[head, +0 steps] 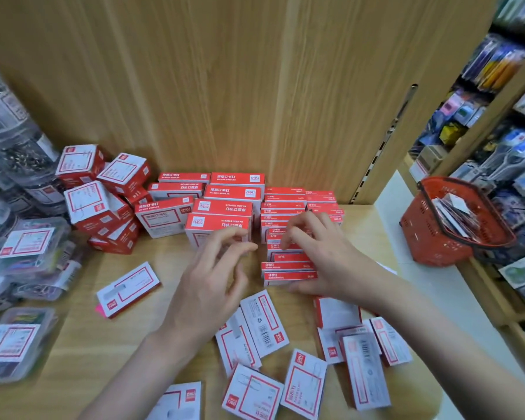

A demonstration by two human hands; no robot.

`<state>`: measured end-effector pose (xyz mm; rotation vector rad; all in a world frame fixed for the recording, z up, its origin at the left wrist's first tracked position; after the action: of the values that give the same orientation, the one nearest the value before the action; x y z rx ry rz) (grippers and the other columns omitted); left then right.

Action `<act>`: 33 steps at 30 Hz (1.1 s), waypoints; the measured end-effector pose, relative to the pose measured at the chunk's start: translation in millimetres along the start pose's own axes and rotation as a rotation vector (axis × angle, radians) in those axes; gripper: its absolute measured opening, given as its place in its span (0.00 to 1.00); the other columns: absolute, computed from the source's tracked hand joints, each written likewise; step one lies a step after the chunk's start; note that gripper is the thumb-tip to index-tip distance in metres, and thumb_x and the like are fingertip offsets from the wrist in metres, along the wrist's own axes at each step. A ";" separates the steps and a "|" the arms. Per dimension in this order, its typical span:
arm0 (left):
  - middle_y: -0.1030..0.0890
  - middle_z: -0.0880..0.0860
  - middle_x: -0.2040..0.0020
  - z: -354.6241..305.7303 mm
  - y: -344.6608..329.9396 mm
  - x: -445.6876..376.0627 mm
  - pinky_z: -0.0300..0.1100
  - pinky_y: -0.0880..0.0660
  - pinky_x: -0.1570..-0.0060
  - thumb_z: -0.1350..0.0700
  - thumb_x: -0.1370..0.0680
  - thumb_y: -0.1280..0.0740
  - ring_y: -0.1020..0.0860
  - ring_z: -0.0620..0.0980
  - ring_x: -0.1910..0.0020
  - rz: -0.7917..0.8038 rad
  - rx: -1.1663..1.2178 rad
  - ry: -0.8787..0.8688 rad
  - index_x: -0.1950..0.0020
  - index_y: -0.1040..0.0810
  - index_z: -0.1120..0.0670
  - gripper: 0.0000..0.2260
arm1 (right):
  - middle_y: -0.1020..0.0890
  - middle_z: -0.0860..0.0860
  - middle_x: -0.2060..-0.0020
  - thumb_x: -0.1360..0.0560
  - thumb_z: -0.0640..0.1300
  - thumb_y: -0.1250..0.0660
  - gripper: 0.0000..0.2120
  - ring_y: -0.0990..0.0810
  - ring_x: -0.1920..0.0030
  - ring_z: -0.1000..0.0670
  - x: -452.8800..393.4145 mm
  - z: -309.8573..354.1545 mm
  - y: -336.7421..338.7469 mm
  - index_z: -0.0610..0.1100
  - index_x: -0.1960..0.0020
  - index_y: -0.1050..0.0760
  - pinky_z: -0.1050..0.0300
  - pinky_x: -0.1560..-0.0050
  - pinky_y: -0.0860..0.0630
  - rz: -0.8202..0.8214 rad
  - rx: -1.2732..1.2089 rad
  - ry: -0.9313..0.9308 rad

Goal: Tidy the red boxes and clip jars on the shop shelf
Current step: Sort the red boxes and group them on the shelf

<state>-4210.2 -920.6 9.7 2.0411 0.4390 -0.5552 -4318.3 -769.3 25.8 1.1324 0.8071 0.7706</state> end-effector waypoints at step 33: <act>0.32 0.35 0.46 45.9 84.5 108.3 0.35 0.40 0.41 0.30 0.35 0.37 0.37 0.35 0.42 0.523 0.088 0.208 0.41 0.29 0.40 0.26 | 0.30 0.55 0.52 0.35 0.47 0.27 0.21 0.29 0.52 0.58 -28.8 90.1 3.9 0.51 0.43 0.26 0.70 0.51 0.33 0.308 -0.259 0.106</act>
<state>-4086.2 -992.7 -10.8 2.1943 -0.0109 -0.0450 -4255.7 -834.5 53.9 0.9987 0.6046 1.1655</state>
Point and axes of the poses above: each hand's wrist, its own x-axis away from the middle knuckle, its own y-axis out of the back of the hand, z = x × y, the point moved 3 cm from there along -x, towards the middle knuckle
